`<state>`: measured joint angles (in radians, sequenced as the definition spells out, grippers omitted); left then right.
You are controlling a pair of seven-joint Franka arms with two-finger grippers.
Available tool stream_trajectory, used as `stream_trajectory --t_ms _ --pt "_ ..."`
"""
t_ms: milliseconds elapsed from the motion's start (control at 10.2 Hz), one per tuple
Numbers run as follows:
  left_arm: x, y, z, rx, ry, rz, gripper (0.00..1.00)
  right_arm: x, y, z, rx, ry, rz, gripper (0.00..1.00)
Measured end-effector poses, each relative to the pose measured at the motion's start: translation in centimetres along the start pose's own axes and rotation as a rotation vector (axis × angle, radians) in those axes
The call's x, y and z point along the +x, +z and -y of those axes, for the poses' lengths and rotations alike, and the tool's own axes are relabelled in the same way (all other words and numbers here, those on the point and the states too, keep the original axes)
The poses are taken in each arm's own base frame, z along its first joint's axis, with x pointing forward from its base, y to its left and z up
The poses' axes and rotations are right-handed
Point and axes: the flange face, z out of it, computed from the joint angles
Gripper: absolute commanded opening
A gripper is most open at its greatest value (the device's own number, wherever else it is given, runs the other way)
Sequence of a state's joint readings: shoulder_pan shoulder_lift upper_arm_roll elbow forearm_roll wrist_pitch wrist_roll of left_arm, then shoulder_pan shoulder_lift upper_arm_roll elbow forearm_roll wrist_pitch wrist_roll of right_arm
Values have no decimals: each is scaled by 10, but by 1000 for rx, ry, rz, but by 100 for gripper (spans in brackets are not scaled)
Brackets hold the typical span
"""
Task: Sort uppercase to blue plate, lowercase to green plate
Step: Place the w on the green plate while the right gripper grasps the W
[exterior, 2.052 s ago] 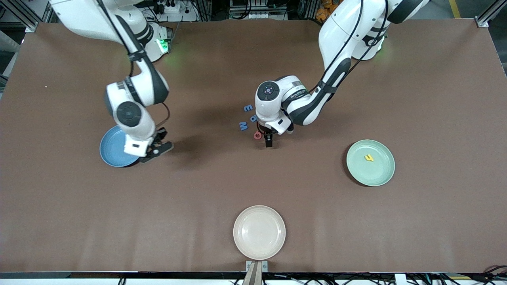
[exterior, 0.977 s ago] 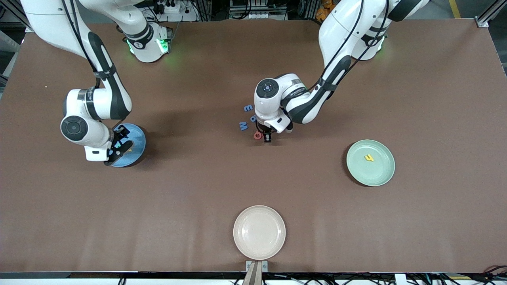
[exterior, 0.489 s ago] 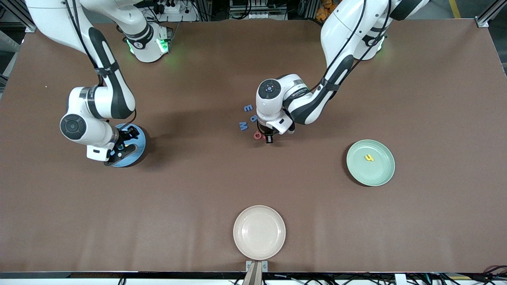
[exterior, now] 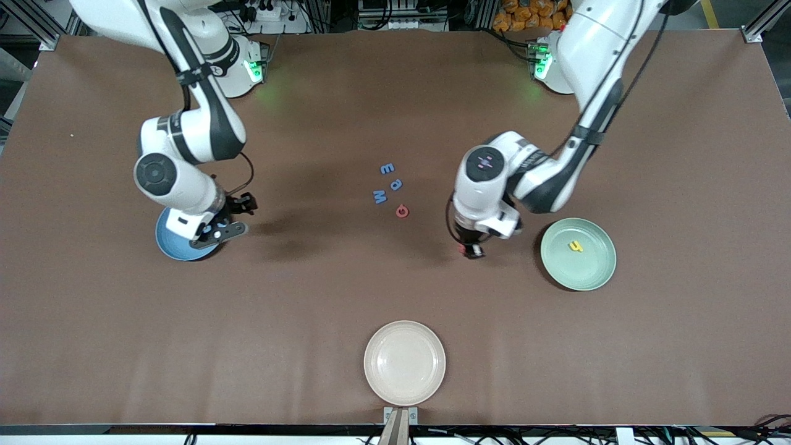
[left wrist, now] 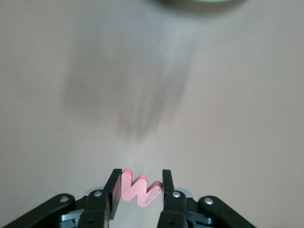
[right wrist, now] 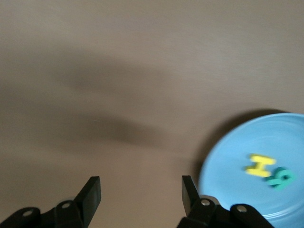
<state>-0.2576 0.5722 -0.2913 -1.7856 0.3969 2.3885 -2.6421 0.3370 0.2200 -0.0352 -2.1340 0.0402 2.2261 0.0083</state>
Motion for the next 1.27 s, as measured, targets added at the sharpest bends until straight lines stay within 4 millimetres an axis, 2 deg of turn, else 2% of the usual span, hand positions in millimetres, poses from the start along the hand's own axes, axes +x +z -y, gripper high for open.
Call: stream_trajectory --t_ms 195,391,586,684,782,977,1270 --pt "63 18 -45 30 6 -45 0 -10 -19 76 16 114 -29 77" --pt "120 35 -75 60 26 -69 0 -30 -23 157 31 200 -37 76" --pt "168 45 -97 86 47 -85 0 -50 -23 222 67 261 -75 77" --pt "187 47 -105 101 55 -95 99 -57 -19 243 74 315 -89 77" --pt "199 48 -109 112 63 -104 100 -57 -8 252 67 386 -99 77" --pt "200 50 -103 130 80 -112 100 -49 19 266 42 482 -117 77" --pt "182 46 -94 134 109 -99 100 -34 56 279 -44 329 -213 72"
